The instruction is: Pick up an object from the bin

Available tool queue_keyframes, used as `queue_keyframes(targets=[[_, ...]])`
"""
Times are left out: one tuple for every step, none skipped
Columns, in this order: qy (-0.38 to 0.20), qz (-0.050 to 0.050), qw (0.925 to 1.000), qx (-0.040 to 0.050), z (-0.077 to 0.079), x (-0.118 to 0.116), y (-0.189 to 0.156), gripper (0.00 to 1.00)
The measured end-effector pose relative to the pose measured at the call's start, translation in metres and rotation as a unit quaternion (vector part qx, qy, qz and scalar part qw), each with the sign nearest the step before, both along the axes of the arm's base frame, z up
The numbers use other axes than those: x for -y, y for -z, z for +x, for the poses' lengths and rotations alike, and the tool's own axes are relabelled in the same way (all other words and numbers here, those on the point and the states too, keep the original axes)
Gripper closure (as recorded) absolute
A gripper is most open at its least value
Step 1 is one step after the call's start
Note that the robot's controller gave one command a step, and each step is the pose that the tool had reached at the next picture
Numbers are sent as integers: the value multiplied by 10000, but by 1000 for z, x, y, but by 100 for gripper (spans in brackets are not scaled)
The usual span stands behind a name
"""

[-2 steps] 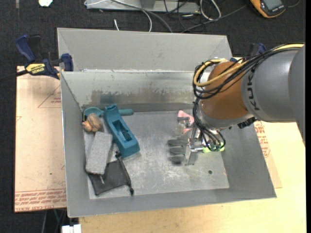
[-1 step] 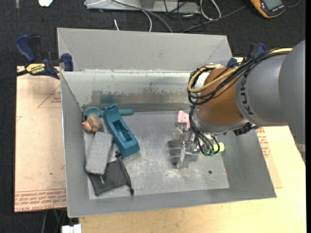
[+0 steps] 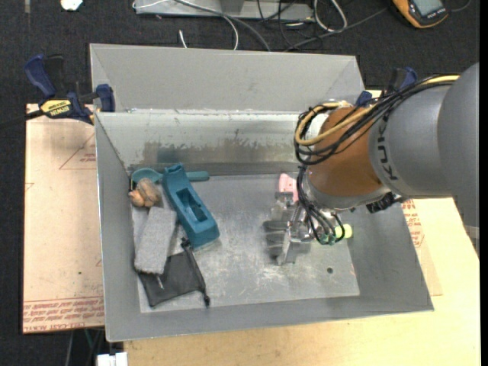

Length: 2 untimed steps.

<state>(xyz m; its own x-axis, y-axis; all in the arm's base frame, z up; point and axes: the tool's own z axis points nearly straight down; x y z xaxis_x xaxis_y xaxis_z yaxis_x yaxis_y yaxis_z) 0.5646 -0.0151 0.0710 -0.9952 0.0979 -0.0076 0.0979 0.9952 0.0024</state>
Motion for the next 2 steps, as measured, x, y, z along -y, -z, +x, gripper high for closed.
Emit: queue_keyframes(targets=[[1,-1,10000,0,0,0,0,100],[2,-1,10000,0,0,0,0,100]])
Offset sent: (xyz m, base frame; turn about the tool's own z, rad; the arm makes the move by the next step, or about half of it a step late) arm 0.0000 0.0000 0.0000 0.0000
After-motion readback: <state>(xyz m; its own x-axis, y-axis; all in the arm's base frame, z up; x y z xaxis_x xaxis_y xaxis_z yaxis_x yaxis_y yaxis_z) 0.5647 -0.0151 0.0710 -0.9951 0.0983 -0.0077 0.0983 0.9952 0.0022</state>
